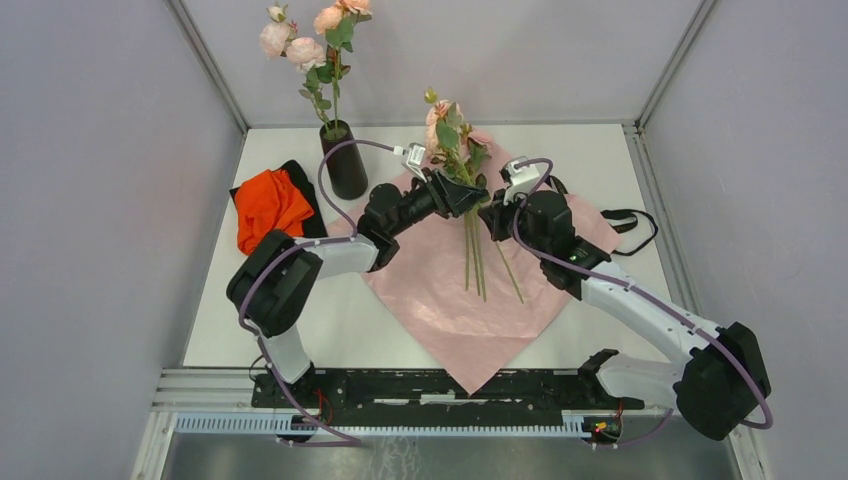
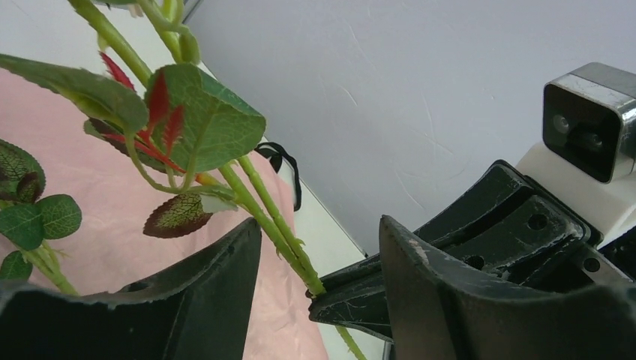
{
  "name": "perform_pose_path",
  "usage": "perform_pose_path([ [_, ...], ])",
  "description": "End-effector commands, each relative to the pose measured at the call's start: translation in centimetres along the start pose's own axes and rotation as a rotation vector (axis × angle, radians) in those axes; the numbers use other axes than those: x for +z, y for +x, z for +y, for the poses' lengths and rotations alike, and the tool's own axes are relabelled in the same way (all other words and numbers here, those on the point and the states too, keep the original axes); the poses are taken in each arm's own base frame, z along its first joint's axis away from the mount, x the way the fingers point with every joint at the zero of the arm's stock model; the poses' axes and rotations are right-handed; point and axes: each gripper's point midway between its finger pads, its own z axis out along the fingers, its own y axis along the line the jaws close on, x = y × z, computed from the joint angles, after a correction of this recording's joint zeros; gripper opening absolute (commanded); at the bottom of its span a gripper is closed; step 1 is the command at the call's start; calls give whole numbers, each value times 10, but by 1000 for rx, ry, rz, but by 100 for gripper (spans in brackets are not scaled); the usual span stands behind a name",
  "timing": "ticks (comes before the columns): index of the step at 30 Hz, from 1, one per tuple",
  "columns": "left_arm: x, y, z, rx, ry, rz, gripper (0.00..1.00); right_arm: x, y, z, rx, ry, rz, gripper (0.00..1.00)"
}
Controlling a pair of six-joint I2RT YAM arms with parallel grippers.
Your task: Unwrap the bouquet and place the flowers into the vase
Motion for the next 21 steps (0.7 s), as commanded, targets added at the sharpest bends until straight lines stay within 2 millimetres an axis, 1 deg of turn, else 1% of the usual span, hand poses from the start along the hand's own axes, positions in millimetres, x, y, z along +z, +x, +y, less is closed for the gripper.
perform_pose_path([
  [1,8,-12,-21,-4,82,-36,59,-7,-29,8,-7,-26,-85,0],
  [3,10,-10,-17,-4,71,-32,50,-10,-32,11,-4,-37,-92,0],
  [4,10,-9,-16,-4,70,-31,42,-11,-32,12,-5,-41,-93,0],
  [5,11,-9,-15,-5,69,-31,34,-12,-32,12,-4,-41,-94,0],
  [7,13,-9,-15,-5,77,-25,8,-14,-32,12,-2,-42,-98,0],
  [8,14,-9,-16,-3,80,-24,3,-15,-32,11,-2,-40,-99,0],
  [11,15,-10,-22,8,97,-24,2,-16,-30,10,-3,-32,-97,0],
  [13,16,-13,-22,50,83,-13,2,-16,-31,8,-3,-22,-101,1],
  [14,17,-15,-21,81,67,-6,2,-16,-31,5,0,-6,-106,9],
  [15,17,-19,-18,126,33,-4,2,-17,-32,3,2,4,-113,26],
  [16,17,-25,-14,177,-17,-2,2,-18,-33,1,4,18,-122,39],
  [17,16,-35,-7,233,-81,-19,2,-19,-34,-2,7,32,-132,51],
  [18,13,-45,-3,288,-145,-23,2,-21,-36,-4,10,45,-141,59],
  [19,11,-58,-1,346,-195,-37,2,-23,-38,-6,13,56,-154,63],
  [21,7,-88,1,468,-296,-77,2,-27,-40,-11,12,78,-170,65],
])
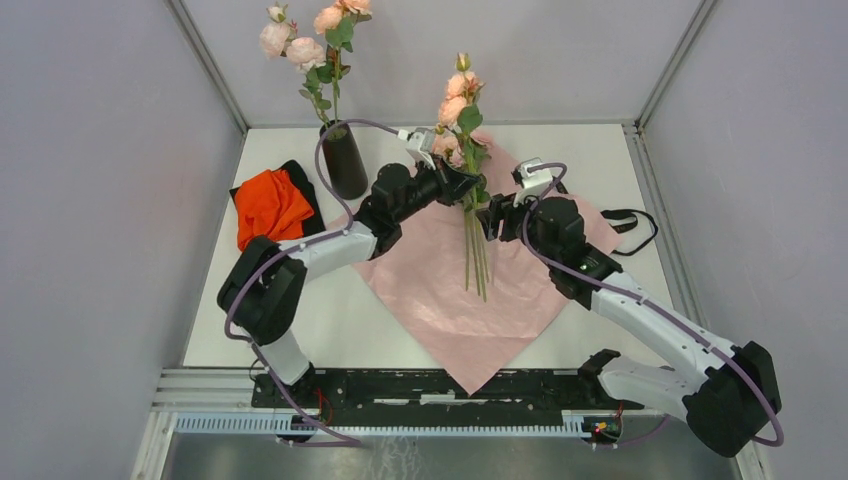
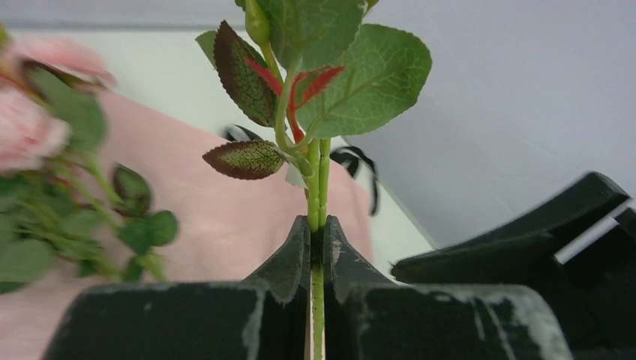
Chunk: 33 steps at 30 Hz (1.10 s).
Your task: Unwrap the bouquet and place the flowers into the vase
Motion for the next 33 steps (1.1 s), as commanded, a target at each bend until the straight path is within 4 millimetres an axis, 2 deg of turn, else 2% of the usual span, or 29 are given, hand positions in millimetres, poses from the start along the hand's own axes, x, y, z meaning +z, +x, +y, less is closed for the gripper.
perform_pose_path([
  [1,-12,-95,1,373,-232,-145,2,-10,-27,-9,7,56,-116,65],
  [6,-32,-184,-6,633,-415,-306,2,-7,-17,-14,-4,77,-97,65],
  [9,-49,-235,3,740,-533,-388,2,-3,-5,-15,-9,74,-67,65],
  [14,-93,-323,37,821,-707,-528,2,0,12,-18,-18,81,-27,64],
  [18,-123,-371,54,863,-816,-619,2,2,18,-19,-17,76,-15,64],
  [22,-142,-402,69,886,-899,-665,2,5,27,-18,-13,65,8,64],
  [25,-149,-412,77,868,-905,-679,2,5,29,-18,-11,67,12,64],
  [28,-151,-410,84,845,-900,-680,2,5,30,-18,-12,68,16,64],
  [33,-150,-396,99,814,-905,-658,2,6,31,-19,-14,72,21,64],
])
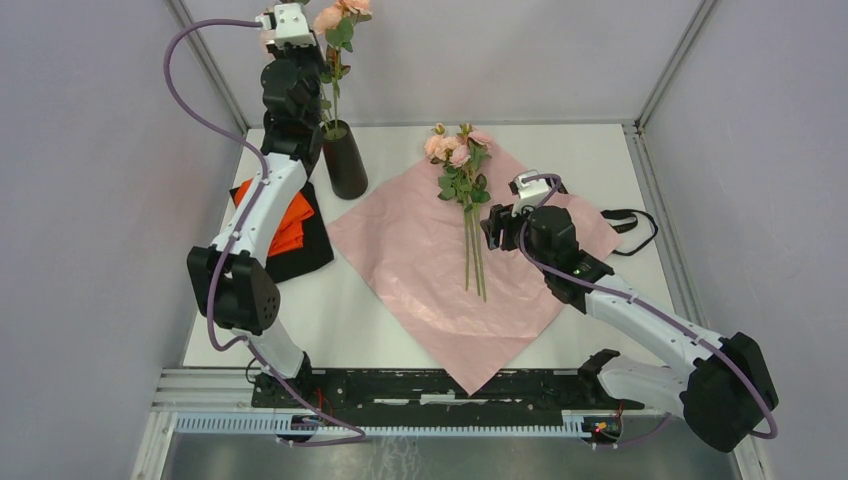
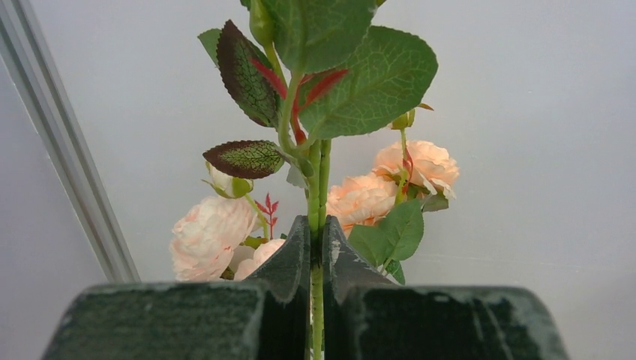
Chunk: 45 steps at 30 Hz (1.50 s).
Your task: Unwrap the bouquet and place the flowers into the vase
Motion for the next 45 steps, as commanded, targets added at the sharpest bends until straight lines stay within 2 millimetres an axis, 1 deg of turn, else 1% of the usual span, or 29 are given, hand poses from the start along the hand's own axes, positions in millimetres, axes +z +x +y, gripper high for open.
perform_pose_path([
  [1,-3,4,1,-27,-6,-17,2,3,-7,0,3,-2,-27,64],
  [5,-6,18,0,-40,-5,7,2,4,-4,-2,-1,3,-21,64],
  [10,-9,22,0,-42,-7,19,2,5,2,-3,0,5,-6,64],
  [12,-11,27,1,-40,-12,29,2,5,4,-2,2,2,-2,64],
  [16,-14,47,6,-36,-46,60,3,5,8,-2,3,-1,7,64],
  [17,-14,53,6,-36,-49,70,7,5,8,-2,2,-1,8,64],
  [18,-14,59,6,-35,-50,81,13,5,8,-2,1,-1,8,64],
  [19,-13,64,5,-33,-49,92,23,5,9,-3,1,1,9,64],
  [20,-13,68,4,-35,-49,100,35,5,8,-3,2,1,8,64],
  [21,-12,72,4,-36,-51,108,51,5,9,-3,2,2,11,64],
  [22,-12,75,3,-38,-50,113,56,5,9,-3,1,4,12,64],
  [23,-12,76,2,-42,-51,115,67,6,10,-3,1,2,14,64],
  [24,-12,76,2,-44,-50,117,72,6,11,-3,0,1,16,64],
  [28,-15,80,4,-37,-58,144,78,8,14,-5,-1,11,23,64],
  [30,-19,82,9,-29,-79,172,85,11,16,-8,-3,28,27,64],
  [31,-21,85,10,-25,-85,192,87,13,17,-9,-4,32,31,64],
  [32,-24,90,11,-26,-89,215,92,16,20,-9,-3,33,37,64],
  [35,-35,107,9,-45,-79,295,100,24,20,-9,8,39,41,64],
  [38,-48,125,7,-63,-72,352,100,33,21,-10,15,51,45,64],
  [41,-59,130,6,-91,-61,368,100,44,23,-15,14,77,58,64],
  [45,-78,137,4,-124,-47,394,100,62,42,-24,14,117,111,63],
])
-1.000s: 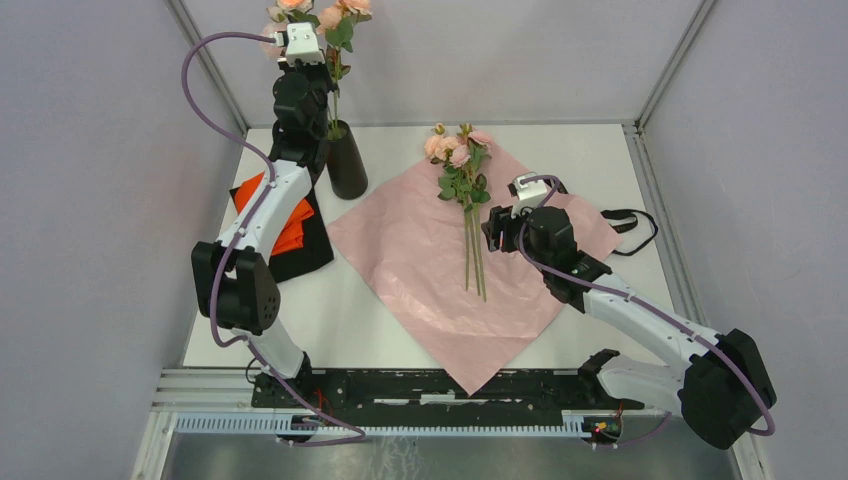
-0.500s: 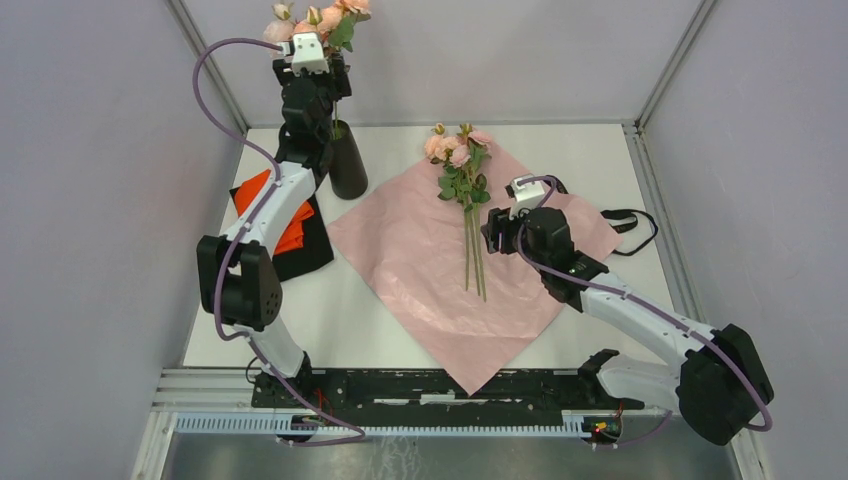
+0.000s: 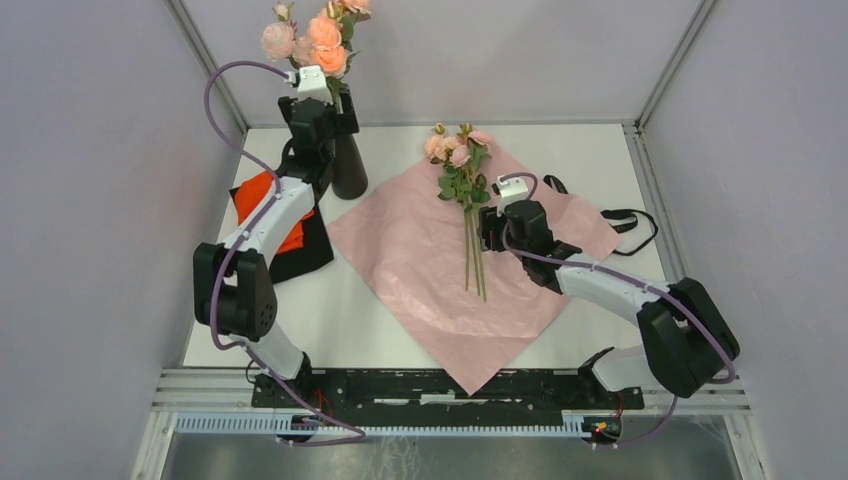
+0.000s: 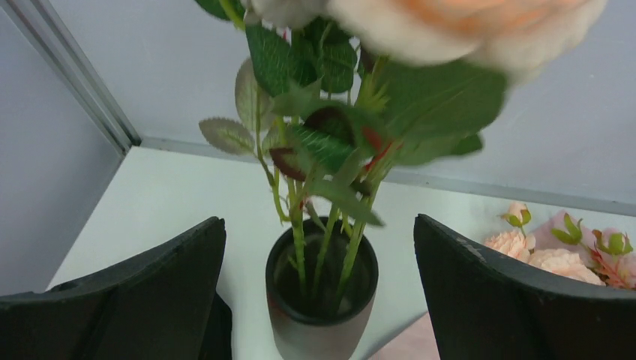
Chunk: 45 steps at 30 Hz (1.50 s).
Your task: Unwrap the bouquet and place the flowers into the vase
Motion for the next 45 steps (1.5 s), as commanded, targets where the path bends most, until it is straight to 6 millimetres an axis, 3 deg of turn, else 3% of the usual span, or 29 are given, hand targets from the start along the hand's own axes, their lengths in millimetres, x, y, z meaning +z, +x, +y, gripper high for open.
perform_pose_path([
  [1,-27,-17,0,-106,21,-35,100,23,-19,-6,33,43,-47,63],
  [8,-51,-3,-1,-128,53,-30,100,60,20,-3,19,38,76,61],
  [13,-68,-2,-10,-140,86,-35,100,70,36,-1,18,29,123,52],
  [20,-99,18,-38,-144,164,-1,100,74,44,0,7,25,157,29],
  [24,-115,30,-55,-134,201,19,100,74,45,2,16,18,164,2],
  [28,-129,33,-76,-148,261,30,99,68,32,4,24,8,133,0],
  [31,-138,35,-99,-195,353,52,99,56,9,8,28,-12,82,0],
  [36,-152,38,-139,-342,565,73,97,26,-37,15,24,-61,-27,0],
  [39,-151,51,-158,-397,649,124,96,3,-63,19,19,-93,-98,0],
  [45,-174,47,-201,-583,912,163,95,-35,-103,27,29,-150,-213,0],
])
